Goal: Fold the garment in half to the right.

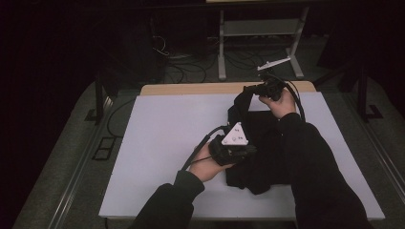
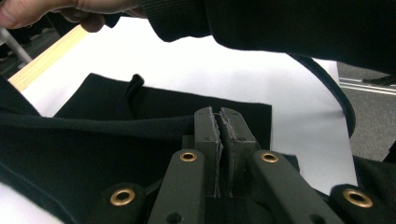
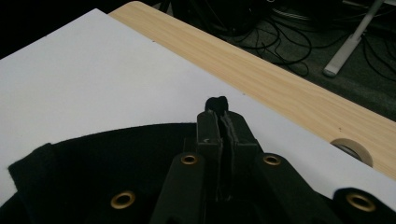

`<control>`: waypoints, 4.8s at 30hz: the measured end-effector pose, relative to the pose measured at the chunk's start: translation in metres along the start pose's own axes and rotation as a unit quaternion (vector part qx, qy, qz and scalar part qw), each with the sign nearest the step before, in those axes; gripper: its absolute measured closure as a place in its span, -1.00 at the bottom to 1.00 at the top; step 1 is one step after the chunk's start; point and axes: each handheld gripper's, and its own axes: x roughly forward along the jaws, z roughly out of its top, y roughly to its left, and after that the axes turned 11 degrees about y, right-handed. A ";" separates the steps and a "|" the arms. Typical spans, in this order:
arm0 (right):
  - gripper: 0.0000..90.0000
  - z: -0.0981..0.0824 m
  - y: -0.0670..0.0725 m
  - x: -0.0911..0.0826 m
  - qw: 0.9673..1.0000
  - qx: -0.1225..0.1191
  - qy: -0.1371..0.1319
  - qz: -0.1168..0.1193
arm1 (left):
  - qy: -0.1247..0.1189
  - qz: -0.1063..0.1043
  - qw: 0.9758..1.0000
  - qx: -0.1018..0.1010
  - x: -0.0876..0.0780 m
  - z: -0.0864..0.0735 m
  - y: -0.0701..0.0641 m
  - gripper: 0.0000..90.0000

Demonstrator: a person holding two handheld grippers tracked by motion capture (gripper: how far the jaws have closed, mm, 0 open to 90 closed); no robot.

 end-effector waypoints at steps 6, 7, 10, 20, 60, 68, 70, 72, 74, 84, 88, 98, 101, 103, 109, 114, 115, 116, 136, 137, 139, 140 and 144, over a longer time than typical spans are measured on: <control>0.88 -0.008 -0.008 -0.004 1.000 0.009 -0.003 -0.001 | 0.001 -0.009 1.000 0.004 0.010 0.007 -0.003 0.89; 0.88 -0.009 -0.010 -0.004 1.000 0.010 -0.004 -0.001 | 0.001 -0.010 1.000 0.003 0.012 0.007 -0.003 0.89; 0.88 -0.013 -0.014 -0.005 1.000 0.015 -0.006 0.000 | 0.001 -0.014 1.000 0.004 0.017 0.009 -0.005 0.89; 0.88 -0.030 -0.030 -0.005 0.999 0.044 -0.011 0.005 | 0.002 -0.038 0.999 0.008 0.041 0.017 -0.015 0.89; 0.88 -0.092 -0.074 0.021 0.991 0.126 -0.009 0.038 | 0.052 -0.081 0.995 0.003 0.107 0.025 -0.029 0.89; 0.87 -0.102 -0.083 0.022 0.990 0.134 -0.004 0.036 | 0.061 -0.085 0.995 0.001 0.117 0.027 -0.030 0.89; 0.87 -0.105 -0.084 0.022 0.990 0.135 0.001 0.034 | 0.063 -0.086 0.994 0.001 0.118 0.028 -0.030 0.89; 0.84 -0.106 -0.084 0.022 0.990 0.138 0.003 0.030 | 0.064 -0.086 0.994 0.000 0.120 0.029 -0.031 0.89; 0.80 -0.108 -0.086 0.018 0.990 0.140 0.002 0.025 | 0.068 -0.086 0.994 0.001 0.123 0.030 -0.032 0.89; 0.59 -0.118 -0.091 -0.011 0.990 0.141 -0.013 -0.003 | 0.071 -0.090 0.993 -0.007 0.131 0.035 -0.035 0.87; 0.36 -0.121 -0.089 -0.021 0.990 0.137 -0.021 -0.015 | 0.061 -0.097 0.993 -0.015 0.132 0.036 -0.034 0.84; -0.41 -0.119 -0.076 -0.038 0.992 0.116 -0.037 -0.013 | 0.025 -0.100 0.994 -0.029 0.125 0.040 -0.034 0.49; -0.61 -0.120 -0.073 -0.043 0.993 0.108 -0.036 -0.014 | 0.012 -0.080 0.996 -0.039 0.121 0.041 -0.034 0.25; -0.73 -0.121 -0.071 -0.045 0.993 0.107 -0.038 -0.015 | 0.005 -0.067 0.997 -0.043 0.118 0.042 -0.032 0.07; -0.98 -0.126 -0.070 -0.054 0.993 0.109 -0.035 -0.015 | -0.012 -0.064 0.996 -0.063 0.107 0.042 -0.024 -0.31; -1.00 -0.130 -0.069 -0.061 0.994 0.109 -0.029 -0.012 | -0.011 -0.076 0.993 -0.085 0.099 0.038 -0.016 -0.65; -1.00 -0.131 -0.068 -0.062 0.994 0.107 -0.028 -0.015 | -0.009 -0.073 0.993 -0.087 0.098 0.037 -0.014 -0.71; -1.00 -0.132 -0.067 -0.064 0.994 0.106 -0.029 -0.014 | -0.007 -0.071 0.994 -0.086 0.096 0.036 -0.013 -0.72; -1.00 -0.141 -0.037 -0.078 0.997 0.068 -0.039 0.008 | -0.011 -0.017 0.993 -0.115 0.049 0.002 0.011 -1.00; -1.00 -0.141 -0.035 -0.079 0.997 0.068 -0.040 0.009 | -0.012 -0.014 0.993 -0.115 0.047 0.001 0.012 -1.00; -1.00 -0.142 -0.033 -0.080 0.997 0.066 -0.042 0.010 | -0.013 -0.010 0.993 -0.117 0.043 -0.002 0.014 -1.00; -1.00 -0.143 -0.032 -0.081 0.997 0.064 -0.044 0.011 | -0.013 -0.008 0.993 -0.117 0.041 -0.004 0.015 -1.00; -1.00 -0.145 -0.028 -0.085 0.997 0.059 -0.047 0.010 | -0.013 -0.001 0.993 -0.120 0.033 -0.010 0.018 -1.00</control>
